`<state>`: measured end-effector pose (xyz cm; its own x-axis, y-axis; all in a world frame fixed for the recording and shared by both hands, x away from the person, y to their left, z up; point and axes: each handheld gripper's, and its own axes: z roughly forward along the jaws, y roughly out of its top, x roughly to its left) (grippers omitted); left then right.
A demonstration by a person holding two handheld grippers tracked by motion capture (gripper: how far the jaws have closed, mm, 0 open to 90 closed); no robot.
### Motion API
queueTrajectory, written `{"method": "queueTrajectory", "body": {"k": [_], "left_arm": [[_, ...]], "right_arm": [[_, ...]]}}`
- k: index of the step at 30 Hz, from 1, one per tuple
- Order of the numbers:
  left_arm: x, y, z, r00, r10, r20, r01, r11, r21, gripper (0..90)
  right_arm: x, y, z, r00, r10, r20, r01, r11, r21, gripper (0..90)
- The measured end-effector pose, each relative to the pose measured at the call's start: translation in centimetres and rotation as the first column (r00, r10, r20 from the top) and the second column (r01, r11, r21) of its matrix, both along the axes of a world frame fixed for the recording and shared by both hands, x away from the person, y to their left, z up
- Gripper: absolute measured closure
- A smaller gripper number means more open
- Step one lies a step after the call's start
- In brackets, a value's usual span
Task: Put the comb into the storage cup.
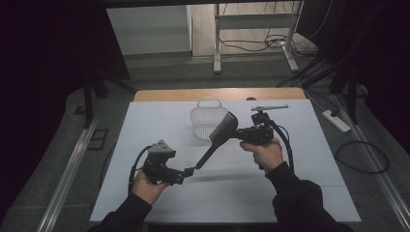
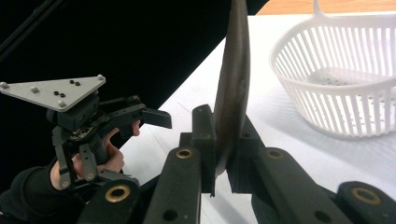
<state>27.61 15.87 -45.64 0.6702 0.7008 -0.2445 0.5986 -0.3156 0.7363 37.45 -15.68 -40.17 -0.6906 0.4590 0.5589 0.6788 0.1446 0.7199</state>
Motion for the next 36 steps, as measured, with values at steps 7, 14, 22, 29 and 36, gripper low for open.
{"method": "queueTrajectory", "body": {"k": [7,14,22,29,36], "left_arm": [[-0.4,0.6,0.0,0.9999,0.005,0.01,-0.005,0.9999,0.009,0.0],[-0.9,0.9,-0.2,0.9996,0.002,0.026,-0.003,0.9993,0.038,0.0],[-1.4,2.1,-0.3,0.9997,0.011,0.022,-0.012,0.9988,0.048,0.0],[-2.1,2.9,-0.4,0.9996,0.01,0.028,-0.011,0.9991,0.04,0.0],[-2.9,3.6,-0.6,0.9992,0.01,0.038,-0.012,0.9986,0.051,0.0]], "right_arm": [[0.1,-0.2,0.4,0.9997,-0.006,0.022,0.006,1.0,-0.005,83.3],[0.2,-0.3,0.7,0.9991,-0.016,0.039,0.016,1.0,-0.012,83.2],[0.7,-0.6,0.9,0.9984,-0.031,0.048,0.032,0.999,-0.017,83.2],[1.1,-0.6,1.2,0.9974,-0.042,0.058,0.043,0.999,-0.017,83.2],[1.5,-0.7,1.6,0.9966,-0.05,0.065,0.051,0.999,-0.013,83.2]]}}
